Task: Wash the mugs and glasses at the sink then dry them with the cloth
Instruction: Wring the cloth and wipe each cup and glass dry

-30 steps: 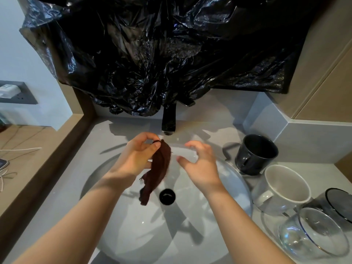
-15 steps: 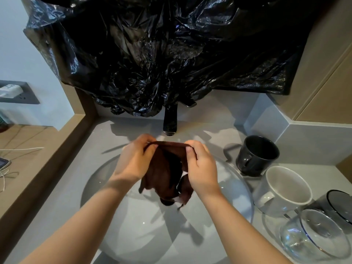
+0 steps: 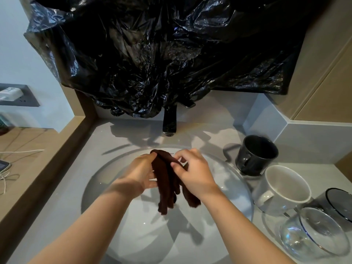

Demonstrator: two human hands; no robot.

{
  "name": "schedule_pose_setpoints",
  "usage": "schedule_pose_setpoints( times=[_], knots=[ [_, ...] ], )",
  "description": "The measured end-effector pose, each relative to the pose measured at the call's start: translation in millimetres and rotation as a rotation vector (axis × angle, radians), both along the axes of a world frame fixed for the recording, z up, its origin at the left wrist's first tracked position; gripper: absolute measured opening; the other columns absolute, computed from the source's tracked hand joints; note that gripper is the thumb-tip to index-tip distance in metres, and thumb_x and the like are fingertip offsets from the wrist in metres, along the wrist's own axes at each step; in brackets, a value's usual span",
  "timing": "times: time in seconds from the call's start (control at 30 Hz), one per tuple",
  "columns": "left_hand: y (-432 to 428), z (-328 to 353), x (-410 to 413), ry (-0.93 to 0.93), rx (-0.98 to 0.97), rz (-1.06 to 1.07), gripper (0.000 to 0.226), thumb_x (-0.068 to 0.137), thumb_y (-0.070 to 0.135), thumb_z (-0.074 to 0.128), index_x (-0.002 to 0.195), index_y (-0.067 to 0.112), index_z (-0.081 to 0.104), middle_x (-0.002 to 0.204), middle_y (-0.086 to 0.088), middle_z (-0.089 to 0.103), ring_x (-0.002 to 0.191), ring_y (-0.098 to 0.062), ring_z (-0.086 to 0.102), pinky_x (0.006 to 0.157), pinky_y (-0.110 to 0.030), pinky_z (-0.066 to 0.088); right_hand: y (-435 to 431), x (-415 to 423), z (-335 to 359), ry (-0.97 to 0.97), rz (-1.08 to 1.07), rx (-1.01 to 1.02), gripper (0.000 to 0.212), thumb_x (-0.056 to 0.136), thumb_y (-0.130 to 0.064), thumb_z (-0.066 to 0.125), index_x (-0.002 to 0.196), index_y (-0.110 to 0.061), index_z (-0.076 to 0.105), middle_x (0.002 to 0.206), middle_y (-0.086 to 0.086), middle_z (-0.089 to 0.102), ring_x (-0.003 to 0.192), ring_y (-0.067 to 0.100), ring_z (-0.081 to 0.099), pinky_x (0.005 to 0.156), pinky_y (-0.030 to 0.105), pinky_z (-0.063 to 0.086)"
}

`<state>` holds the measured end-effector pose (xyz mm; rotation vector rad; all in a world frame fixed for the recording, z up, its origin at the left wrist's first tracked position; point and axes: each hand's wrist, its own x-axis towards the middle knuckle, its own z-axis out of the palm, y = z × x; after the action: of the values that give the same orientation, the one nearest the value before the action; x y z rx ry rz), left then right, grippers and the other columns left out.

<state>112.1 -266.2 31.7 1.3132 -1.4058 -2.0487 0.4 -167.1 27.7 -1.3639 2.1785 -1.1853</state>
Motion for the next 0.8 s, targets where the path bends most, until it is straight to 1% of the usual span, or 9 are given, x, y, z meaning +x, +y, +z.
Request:
schedule_pose_setpoints(
  times=[0.1, 0.17, 0.23, 0.33, 0.43, 0.5, 0.57, 0.67, 0.8],
  knots=[
    [3, 2, -1, 0.178, 0.156, 0.013, 0.032, 0.100, 0.030, 0.042, 0.094, 0.010, 0.066, 0.078, -0.009, 0.074, 0.076, -0.024, 0.067, 0.065, -0.036, 0.049, 1, 8, 6, -0.066, 0.142, 0.144, 0.015, 0.085, -0.029, 0.067, 0.100, -0.029, 0.064, 0.086, -0.009, 0.049, 0.080, 0.007, 0.052, 0.076, 0.019, 0.044],
    [3, 3, 0, 0.222, 0.113, -0.017, 0.028, 0.097, 0.031, 0.047, 0.094, 0.010, 0.066, 0.077, -0.008, 0.074, 0.074, -0.022, 0.068, 0.065, -0.035, 0.050, 4, 6, 9, -0.173, 0.197, 0.209, 0.023, 0.086, -0.030, 0.065, 0.109, -0.027, 0.067, 0.090, -0.010, 0.058, 0.083, 0.005, 0.056, 0.079, 0.018, 0.046],
    [-1, 0, 2, 0.198, -0.010, -0.051, 0.020, 0.097, 0.021, 0.050, 0.102, 0.007, 0.064, 0.079, -0.006, 0.074, 0.073, -0.018, 0.070, 0.062, -0.032, 0.054, 7, 2, 13, -0.273, 0.140, 0.123, 0.019, 0.087, -0.019, 0.063, 0.104, -0.022, 0.070, 0.089, -0.013, 0.065, 0.085, 0.002, 0.059, 0.080, 0.016, 0.045],
    [-7, -1, 7, 0.177, -0.169, -0.146, 0.021, 0.098, 0.015, 0.050, 0.098, 0.014, 0.070, 0.091, -0.009, 0.074, 0.083, -0.018, 0.072, 0.071, -0.036, 0.057, 9, -8, 17, -0.148, 0.017, 0.046, 0.042, 0.081, -0.012, 0.064, 0.118, -0.030, 0.057, 0.106, -0.020, 0.051, 0.106, 0.004, 0.046, 0.093, 0.019, 0.034],
    [-11, 8, 12, 0.158, -0.329, -0.311, 0.017, 0.089, 0.029, 0.059, 0.097, 0.022, 0.072, 0.097, -0.012, 0.074, 0.094, -0.027, 0.070, 0.085, -0.041, 0.054, 9, -12, 23, 0.054, 0.170, 0.264, 0.057, 0.077, -0.026, 0.072, 0.127, -0.035, 0.046, 0.118, -0.020, 0.040, 0.117, 0.004, 0.026, 0.101, 0.025, 0.023],
    [-12, 12, 12, 0.130, -0.408, -0.319, 0.017, 0.088, 0.032, 0.062, 0.099, 0.021, 0.069, 0.094, -0.011, 0.074, 0.092, -0.029, 0.070, 0.087, -0.042, 0.054, 8, -13, 24, 0.041, 0.188, 0.279, 0.029, 0.076, -0.033, 0.073, 0.099, -0.027, 0.057, 0.105, -0.009, 0.055, 0.107, 0.010, 0.043, 0.096, 0.030, 0.036],
    [-12, 14, 13, 0.142, -0.445, -0.318, 0.017, 0.087, 0.031, 0.067, 0.101, 0.021, 0.065, 0.091, -0.013, 0.073, 0.087, -0.029, 0.070, 0.084, -0.042, 0.055, 8, -13, 26, -0.157, 0.178, 0.194, 0.021, 0.078, -0.029, 0.073, 0.075, -0.021, 0.053, 0.080, -0.005, 0.057, 0.079, 0.009, 0.055, 0.076, 0.029, 0.047],
    [-13, 8, 21, 0.213, -0.367, -0.484, 0.059, 0.064, 0.038, 0.084, 0.112, 0.013, 0.062, 0.103, -0.020, 0.068, 0.092, -0.025, 0.067, 0.084, -0.038, 0.054, 10, -13, 25, -0.397, 0.193, 0.094, 0.020, 0.082, -0.017, 0.070, 0.071, -0.020, 0.053, 0.068, -0.005, 0.053, 0.062, 0.003, 0.051, 0.062, 0.017, 0.041],
    [-9, 8, 27, 0.198, -0.280, -0.671, 0.034, 0.081, 0.017, 0.069, 0.115, 0.011, 0.064, 0.115, -0.006, 0.070, 0.111, -0.020, 0.064, 0.092, -0.026, 0.051, 16, -19, 26, -0.694, 0.168, 0.064, 0.015, 0.082, -0.005, 0.066, 0.072, -0.016, 0.063, 0.069, 0.001, 0.063, 0.063, 0.012, 0.062, 0.063, 0.023, 0.051]
  ],
)
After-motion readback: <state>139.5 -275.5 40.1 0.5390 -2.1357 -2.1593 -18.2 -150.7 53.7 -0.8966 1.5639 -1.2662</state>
